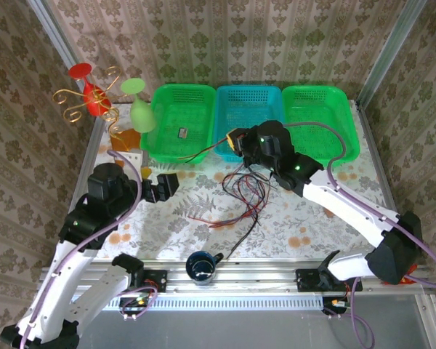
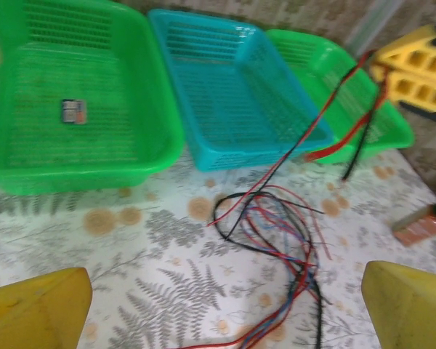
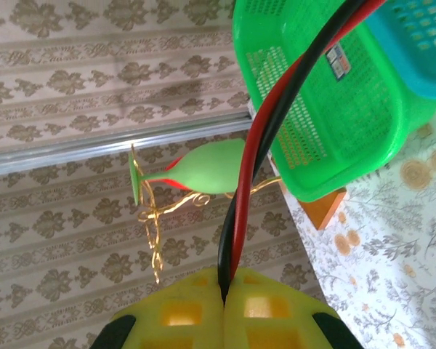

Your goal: Untangle the cables

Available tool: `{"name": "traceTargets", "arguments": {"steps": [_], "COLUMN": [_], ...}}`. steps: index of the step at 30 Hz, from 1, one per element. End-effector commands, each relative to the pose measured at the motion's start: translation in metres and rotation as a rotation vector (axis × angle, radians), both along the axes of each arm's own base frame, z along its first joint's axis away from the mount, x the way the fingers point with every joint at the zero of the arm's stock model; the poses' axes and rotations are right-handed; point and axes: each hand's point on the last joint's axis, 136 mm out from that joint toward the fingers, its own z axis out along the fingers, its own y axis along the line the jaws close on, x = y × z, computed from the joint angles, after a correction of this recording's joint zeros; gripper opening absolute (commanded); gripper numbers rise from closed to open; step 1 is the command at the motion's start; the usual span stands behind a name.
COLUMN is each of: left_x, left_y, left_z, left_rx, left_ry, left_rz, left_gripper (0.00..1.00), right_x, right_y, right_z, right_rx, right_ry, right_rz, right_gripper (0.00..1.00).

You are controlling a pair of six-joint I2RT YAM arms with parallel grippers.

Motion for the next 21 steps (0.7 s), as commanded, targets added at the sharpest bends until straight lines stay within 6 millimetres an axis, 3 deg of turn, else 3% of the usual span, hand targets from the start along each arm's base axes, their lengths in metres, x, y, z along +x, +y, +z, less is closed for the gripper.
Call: {"name": "traceTargets", "arguments": {"steps": [1,5,10,11,14,21], "left_x": [0.006,0.019,0.035,0.037,0.039,0.039], "left_y": [-0.022,-0.033,-0.03,-0.031,-0.034,-0.039], "left_z": [0.009,0.002,0.005,0.004,0.001,-0.01], "left_rx": [-0.104,-0.235,-0.464,-0.469,-0.48,-0.492], "left_ry": [-0.013,0.042,0.079,0.086,0.12,0.15], "left_rz": [-0.117,-0.202,-0.237,-0.241,-0.262,-0.29], "left_gripper": [0.95,0.95,0.83,0.83,0.8,0.58], "right_x": [0.005,0.011,0.013,0.017,0.019,0.022], "right_y": [-0.008,-0.013,-0.013,-0.011,-0.007,0.002], "right_z": [-0.033,-0.042,-0.037,-0.046,-0.048,-0.045], "right_rx": [-0.004,0.01,0.016,0.007,0.013,0.033], "right_ry": [0.067,0.078,0.06,0.078,0.076,0.069], "right_rz": [0.002,0.0,0.015,0.018,0.033,0.06], "right_gripper": [0.0,0.0,0.0,0.0,0.0,0.0]}}
